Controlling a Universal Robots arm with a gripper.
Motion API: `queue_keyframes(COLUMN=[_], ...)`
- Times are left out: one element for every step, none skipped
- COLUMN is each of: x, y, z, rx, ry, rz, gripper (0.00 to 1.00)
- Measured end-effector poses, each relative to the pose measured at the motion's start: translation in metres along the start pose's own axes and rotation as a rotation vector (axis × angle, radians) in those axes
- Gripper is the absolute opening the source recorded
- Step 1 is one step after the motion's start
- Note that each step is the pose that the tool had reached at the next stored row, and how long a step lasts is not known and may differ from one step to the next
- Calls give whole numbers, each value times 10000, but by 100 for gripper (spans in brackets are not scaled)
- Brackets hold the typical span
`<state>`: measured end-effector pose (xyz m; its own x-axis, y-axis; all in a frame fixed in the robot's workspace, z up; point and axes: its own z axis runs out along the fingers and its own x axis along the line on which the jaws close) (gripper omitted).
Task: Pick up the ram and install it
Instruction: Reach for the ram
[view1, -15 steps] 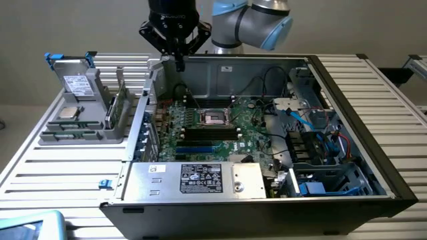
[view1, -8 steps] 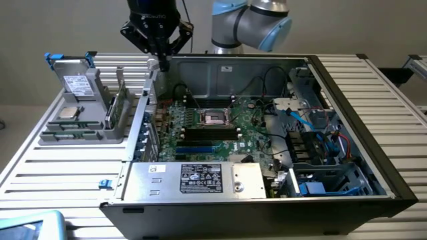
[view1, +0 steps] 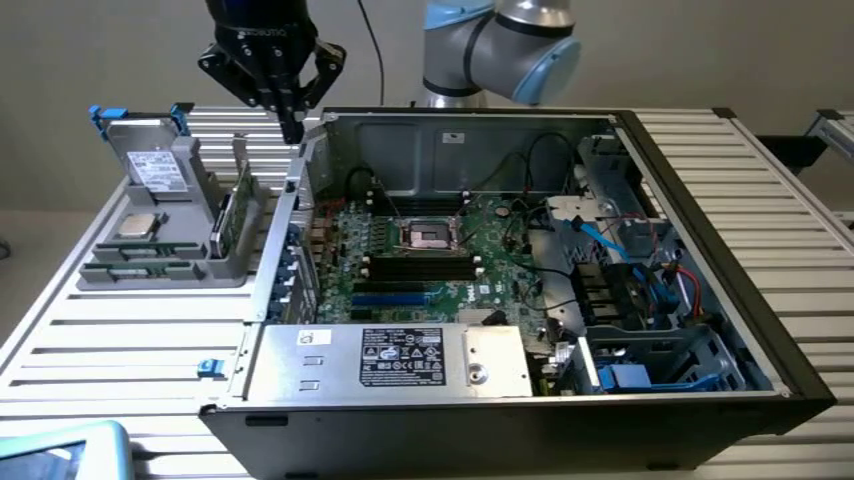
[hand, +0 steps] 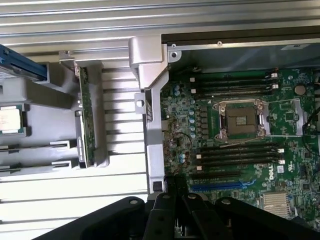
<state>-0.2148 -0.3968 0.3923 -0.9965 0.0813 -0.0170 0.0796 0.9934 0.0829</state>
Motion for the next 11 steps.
queue_keyframes(x=[45, 90, 138, 184, 227, 272, 317, 366, 410, 455, 500], y=[-3, -7, -11, -15, -18, -22, -25, -29, -33, -37, -40], z=[-1, -2, -3, -4, -5, -6, -7, -8, -10, -10, -12], rx=[0, 0, 0, 0, 0, 0, 0, 0, 0, -1, 0], ry=[1, 0, 1, 0, 0, 1, 0, 0, 0, 0, 1], rz=[0, 0, 1, 1, 0, 0, 1, 1, 0, 0, 0], gripper=[11, 11, 11, 11, 11, 11, 11, 11, 11, 11, 11])
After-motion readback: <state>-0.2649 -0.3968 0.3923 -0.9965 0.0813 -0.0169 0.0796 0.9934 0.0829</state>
